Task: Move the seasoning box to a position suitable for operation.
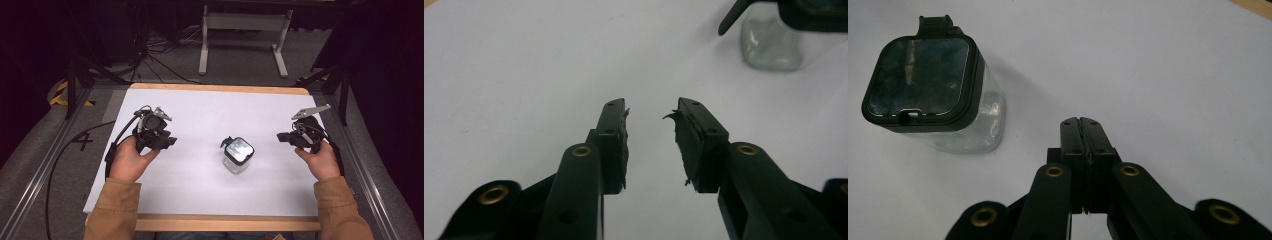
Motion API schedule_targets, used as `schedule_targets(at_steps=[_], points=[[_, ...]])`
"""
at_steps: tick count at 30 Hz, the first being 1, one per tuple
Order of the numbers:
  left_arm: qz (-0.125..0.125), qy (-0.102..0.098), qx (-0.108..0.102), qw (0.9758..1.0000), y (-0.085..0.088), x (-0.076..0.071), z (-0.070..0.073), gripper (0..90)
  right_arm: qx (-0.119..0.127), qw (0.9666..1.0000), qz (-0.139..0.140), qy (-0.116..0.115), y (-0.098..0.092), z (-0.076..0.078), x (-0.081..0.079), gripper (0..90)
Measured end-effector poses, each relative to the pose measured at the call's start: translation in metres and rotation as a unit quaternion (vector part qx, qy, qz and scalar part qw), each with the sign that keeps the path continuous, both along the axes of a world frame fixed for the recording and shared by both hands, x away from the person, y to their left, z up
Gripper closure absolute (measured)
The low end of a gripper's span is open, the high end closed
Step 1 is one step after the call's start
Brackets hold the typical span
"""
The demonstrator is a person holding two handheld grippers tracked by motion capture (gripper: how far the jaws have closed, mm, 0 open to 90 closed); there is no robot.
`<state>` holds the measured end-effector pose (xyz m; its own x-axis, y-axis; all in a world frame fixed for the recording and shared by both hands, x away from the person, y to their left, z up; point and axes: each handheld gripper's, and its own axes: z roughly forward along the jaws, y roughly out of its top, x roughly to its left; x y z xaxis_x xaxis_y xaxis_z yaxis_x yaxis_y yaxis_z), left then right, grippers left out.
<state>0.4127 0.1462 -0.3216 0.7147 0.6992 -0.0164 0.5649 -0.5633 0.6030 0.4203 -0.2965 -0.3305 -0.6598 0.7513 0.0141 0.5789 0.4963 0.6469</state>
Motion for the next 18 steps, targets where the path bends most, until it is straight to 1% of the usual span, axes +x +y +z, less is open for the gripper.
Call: schedule_targets(at_steps=[1, 2, 3, 5, 6, 8, 9, 11, 12, 13, 14, 15, 16, 18], points=[[-0.004, 0.012, -0.011, 0.9999, 0.0, -0.001, 0.001, 62.2, 0.001, 1.0, 0.001, -0.004, 0.002, -0.002, 0.001, 89.8], [-0.006, 0.019, -0.009, 0.9998, -0.001, -0.001, 0.0, 61.0, 0.001, 1.0, 0.001, -0.002, 0.003, -0.002, 0.002, 89.8], [-0.01, 0.021, -0.001, 0.9997, -0.003, -0.002, 0.0, 61.5, 0.0, 1.0, 0.0, 0.0, 0.004, -0.003, 0.002, 89.9], [-0.015, 0.048, -0.002, 0.9988, -0.006, 0.001, -0.002, 62.7, -0.006, 1.0, 0.005, 0.003, 0.008, -0.005, 0.004, 89.9], [-0.016, 0.048, -0.005, 0.9987, -0.008, 0.002, -0.004, 62.9, -0.009, 0.9999, 0.008, 0.003, 0.01, -0.006, 0.004, 89.9], [-0.02, 0.042, -0.006, 0.9989, -0.01, 0.002, -0.003, 65.2, -0.012, 0.9998, 0.016, 0.002, 0.014, -0.008, 0.004, 89.8], [-0.018, 0.041, -0.012, 0.9989, -0.011, 0.003, -0.003, 65.6, -0.009, 0.9998, 0.019, 0.005, 0.015, -0.009, 0.003, 89.8], [-0.022, 0.056, -0.026, 0.9978, -0.013, 0.005, 0.0, 67.1, -0.01, 0.9996, 0.025, 0.006, 0.019, -0.012, 0.003, 89.8], [-0.022, 0.059, -0.036, 0.9974, -0.014, 0.006, 0.0, 67.7, -0.011, 0.9995, 0.028, 0.011, 0.02, -0.014, 0.003, 89.8], [-0.026, 0.066, -0.043, 0.9965, -0.014, 0.007, 0.001, 67.9, -0.016, 0.9993, 0.031, 0.012, 0.021, -0.016, 0.003, 89.8], [-0.036, 0.073, -0.048, 0.9955, -0.015, 0.007, 0.001, 68.7, -0.017, 0.9992, 0.034, 0.015, 0.023, -0.018, 0.003, 89.8], [-0.047, 0.075, -0.046, 0.995, -0.016, 0.007, 0.0, 70.2, -0.017, 0.9991, 0.035, 0.018, 0.024, -0.02, 0.003, 89.7], [-0.058, 0.072, -0.033, 0.9952, -0.018, 0.006, -0.001, 71.5, -0.011, 0.999, 0.037, 0.021, 0.026, -0.021, 0.003, 89.8], [-0.068, 0.066, -0.02, 0.9953, -0.022, 0.004, -0.002, 73.7, -0.009, 0.9988, 0.041, 0.023, 0.029, -0.023, 0.004, 89.8]])
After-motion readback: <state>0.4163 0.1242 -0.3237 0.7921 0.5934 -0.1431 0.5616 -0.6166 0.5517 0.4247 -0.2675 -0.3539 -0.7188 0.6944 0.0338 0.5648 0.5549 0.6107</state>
